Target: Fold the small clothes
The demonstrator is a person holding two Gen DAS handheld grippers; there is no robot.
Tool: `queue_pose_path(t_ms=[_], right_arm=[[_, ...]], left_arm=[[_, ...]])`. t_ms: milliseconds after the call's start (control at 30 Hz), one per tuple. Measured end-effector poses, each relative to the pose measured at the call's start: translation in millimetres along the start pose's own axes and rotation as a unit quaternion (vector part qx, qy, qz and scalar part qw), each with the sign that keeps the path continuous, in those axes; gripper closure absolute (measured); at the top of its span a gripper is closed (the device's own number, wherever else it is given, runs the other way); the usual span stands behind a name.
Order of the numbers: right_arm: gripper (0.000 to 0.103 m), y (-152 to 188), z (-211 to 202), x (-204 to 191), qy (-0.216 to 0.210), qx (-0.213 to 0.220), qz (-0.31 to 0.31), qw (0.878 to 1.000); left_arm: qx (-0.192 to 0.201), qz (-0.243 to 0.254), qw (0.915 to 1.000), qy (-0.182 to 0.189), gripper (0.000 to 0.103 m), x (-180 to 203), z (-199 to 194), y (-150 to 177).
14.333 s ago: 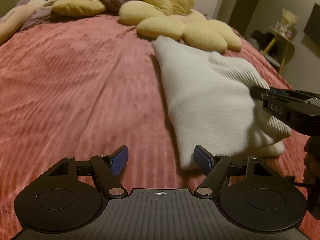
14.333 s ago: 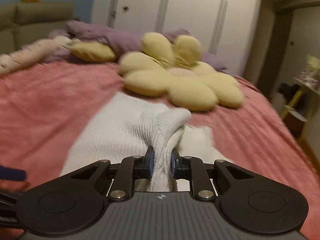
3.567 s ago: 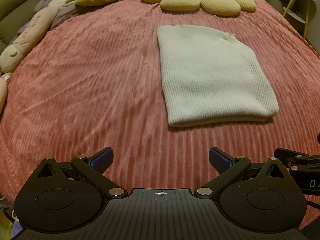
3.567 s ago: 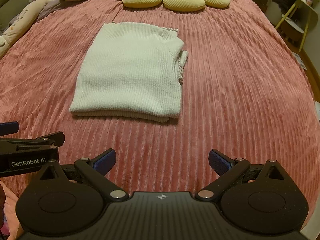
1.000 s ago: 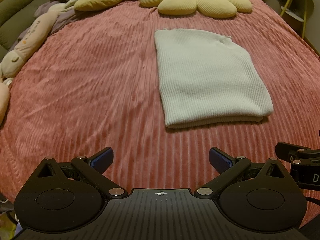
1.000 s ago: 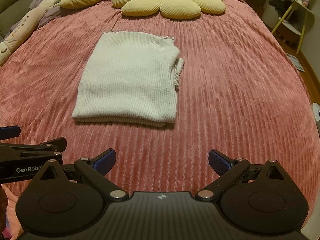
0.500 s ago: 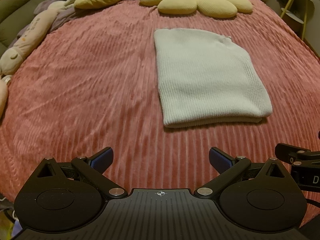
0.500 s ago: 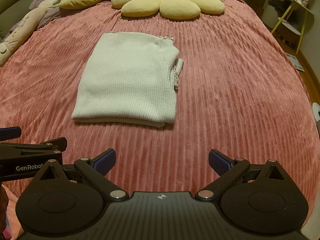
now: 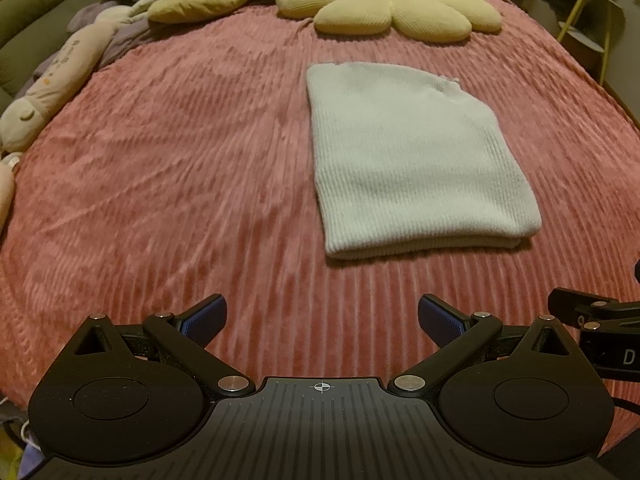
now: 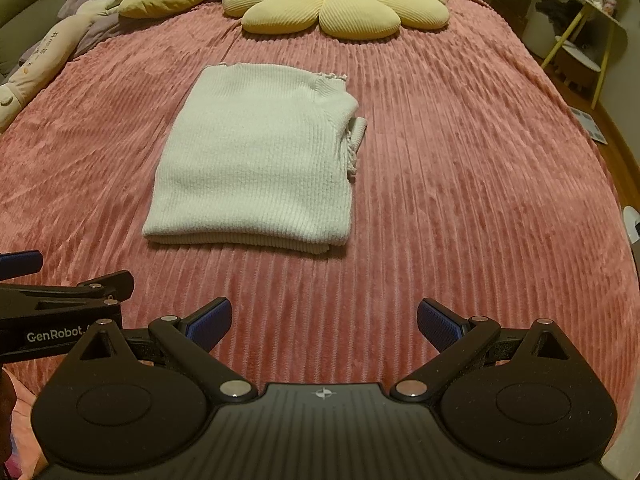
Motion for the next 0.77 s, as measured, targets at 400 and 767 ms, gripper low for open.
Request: queue_pose_path(t_ms=[400,767], right_arm=[[0.004,1.2,-0.5,0.7,0.003,0.002,0.000,1.000],[0.004,5.0,-2.1,2.8,0.009,0.006,0.003,1.000]], left_arm=[[-0.025,0.014,0.9996,0.006,0.000,4.8,3.3,6.0],[-0.030,0.019,0.9993,0.014,0.000,7.7,1.6,10.2]])
Point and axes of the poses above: each gripper's, at about its wrist camera, not at the fingertips, and z roughly the way its jaws point, x to its right, y to its underside, the point moved 3 cm from there along z, roughly the way its jaws point, and after that the axes turned 1 degree about y, right-handed, at the moved point
